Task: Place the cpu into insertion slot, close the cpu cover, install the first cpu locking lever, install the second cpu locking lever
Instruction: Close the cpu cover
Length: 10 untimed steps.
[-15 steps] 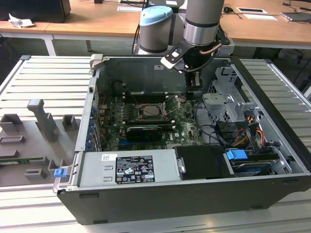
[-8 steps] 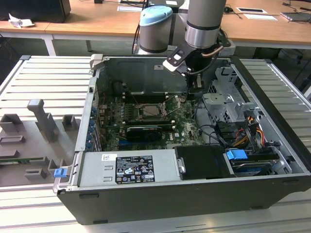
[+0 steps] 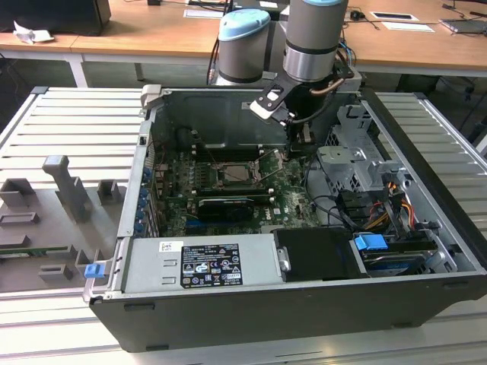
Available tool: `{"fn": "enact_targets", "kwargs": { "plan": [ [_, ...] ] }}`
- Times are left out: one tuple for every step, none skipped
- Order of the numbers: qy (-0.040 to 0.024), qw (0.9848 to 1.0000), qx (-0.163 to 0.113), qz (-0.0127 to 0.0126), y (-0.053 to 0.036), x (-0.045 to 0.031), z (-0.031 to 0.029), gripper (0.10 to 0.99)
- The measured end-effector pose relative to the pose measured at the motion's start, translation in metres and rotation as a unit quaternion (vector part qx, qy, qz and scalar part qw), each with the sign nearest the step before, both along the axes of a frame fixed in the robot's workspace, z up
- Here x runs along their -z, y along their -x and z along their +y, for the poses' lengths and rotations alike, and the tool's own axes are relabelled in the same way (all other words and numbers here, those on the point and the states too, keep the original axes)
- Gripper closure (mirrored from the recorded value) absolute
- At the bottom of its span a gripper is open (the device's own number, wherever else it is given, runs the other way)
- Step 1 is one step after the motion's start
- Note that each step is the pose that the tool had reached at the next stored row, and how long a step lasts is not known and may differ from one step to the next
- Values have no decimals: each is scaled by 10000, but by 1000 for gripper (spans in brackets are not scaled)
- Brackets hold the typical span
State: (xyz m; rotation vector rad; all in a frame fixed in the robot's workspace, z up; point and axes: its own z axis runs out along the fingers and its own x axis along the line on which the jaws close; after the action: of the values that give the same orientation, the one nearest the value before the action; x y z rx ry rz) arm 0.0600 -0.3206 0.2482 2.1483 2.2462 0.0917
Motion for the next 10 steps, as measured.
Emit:
{"fn": "enact_targets", "kwargs": {
  "plan": [
    [1,10000,0,1,29,4,0,980],
    [1,10000,-1,1,57,5,0,980],
    [1,10000,-2,1,82,4,0,980],
    [0,10000,-1,0,108,5,0,980],
    [1,10000,0,0,133,5,0,980],
    [1,10000,-1,0,152,4,-1,980],
    [1,10000,-1,1,164,4,-1,980],
    [0,10000,-1,0,171,5,-1,980],
    [0,10000,-1,0,174,5,0,980],
    [1,10000,-1,1,178,5,0,980]
  ]
}}
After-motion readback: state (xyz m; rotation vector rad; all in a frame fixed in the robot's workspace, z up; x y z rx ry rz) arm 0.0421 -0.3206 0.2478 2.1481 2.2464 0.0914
